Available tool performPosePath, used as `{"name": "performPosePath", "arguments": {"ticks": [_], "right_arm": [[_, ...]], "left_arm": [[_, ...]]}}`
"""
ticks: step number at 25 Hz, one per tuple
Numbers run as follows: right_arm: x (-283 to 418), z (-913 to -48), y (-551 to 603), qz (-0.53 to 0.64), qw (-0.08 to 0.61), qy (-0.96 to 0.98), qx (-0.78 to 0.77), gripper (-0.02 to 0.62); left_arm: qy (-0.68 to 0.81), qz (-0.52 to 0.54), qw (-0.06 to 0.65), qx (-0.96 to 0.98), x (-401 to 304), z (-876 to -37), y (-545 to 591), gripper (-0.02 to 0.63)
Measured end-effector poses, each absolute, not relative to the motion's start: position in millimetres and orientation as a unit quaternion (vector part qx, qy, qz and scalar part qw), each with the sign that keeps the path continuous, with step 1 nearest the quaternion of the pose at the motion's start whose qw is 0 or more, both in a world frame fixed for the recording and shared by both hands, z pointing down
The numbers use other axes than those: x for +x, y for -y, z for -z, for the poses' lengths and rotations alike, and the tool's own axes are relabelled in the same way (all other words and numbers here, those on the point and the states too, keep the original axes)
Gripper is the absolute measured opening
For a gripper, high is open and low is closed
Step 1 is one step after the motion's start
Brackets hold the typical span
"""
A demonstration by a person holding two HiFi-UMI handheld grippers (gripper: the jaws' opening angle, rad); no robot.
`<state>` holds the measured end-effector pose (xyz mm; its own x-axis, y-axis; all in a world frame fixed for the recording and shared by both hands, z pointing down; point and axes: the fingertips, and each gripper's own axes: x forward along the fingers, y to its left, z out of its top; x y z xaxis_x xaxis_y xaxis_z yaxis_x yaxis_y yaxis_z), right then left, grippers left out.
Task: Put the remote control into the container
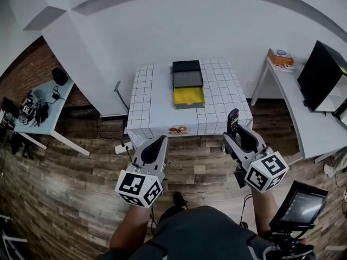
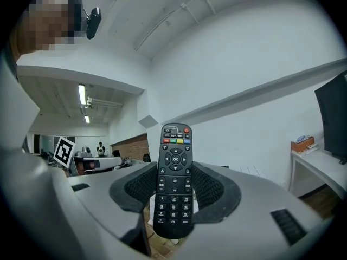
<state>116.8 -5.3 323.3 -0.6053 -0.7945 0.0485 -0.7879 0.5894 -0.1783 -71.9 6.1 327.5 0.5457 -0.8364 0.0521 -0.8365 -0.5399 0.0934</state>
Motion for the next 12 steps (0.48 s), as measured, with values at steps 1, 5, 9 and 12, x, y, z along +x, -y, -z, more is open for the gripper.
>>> {"name": "performPosePath", "arguments": {"ticks": [1,5,9,12], "right_arm": [[110.8,-324.0,16.2,0.091,0.016,-0.890,-0.446,0.209],[83.7,-327.0,58.7,0.092,0.010,-0.887,-0.452,0.209],[65.0,-327.3,96.3,0.093,0.006,-0.882,-0.463,0.209],[59.6,-326.9,121.7,0.098,0.002,-0.877,-0.470,0.209]], "left_arm": [[0.474,0.000,0.054,0.879,-77.5,-327.7,5.3,0.009],[0.463,0.006,0.056,0.884,-101.9,-329.7,50.5,0.009],[0.453,0.007,0.063,0.889,-120.6,-336.3,89.9,0.009],[0.446,0.006,0.075,0.892,-126.1,-340.6,119.3,0.009]]}}
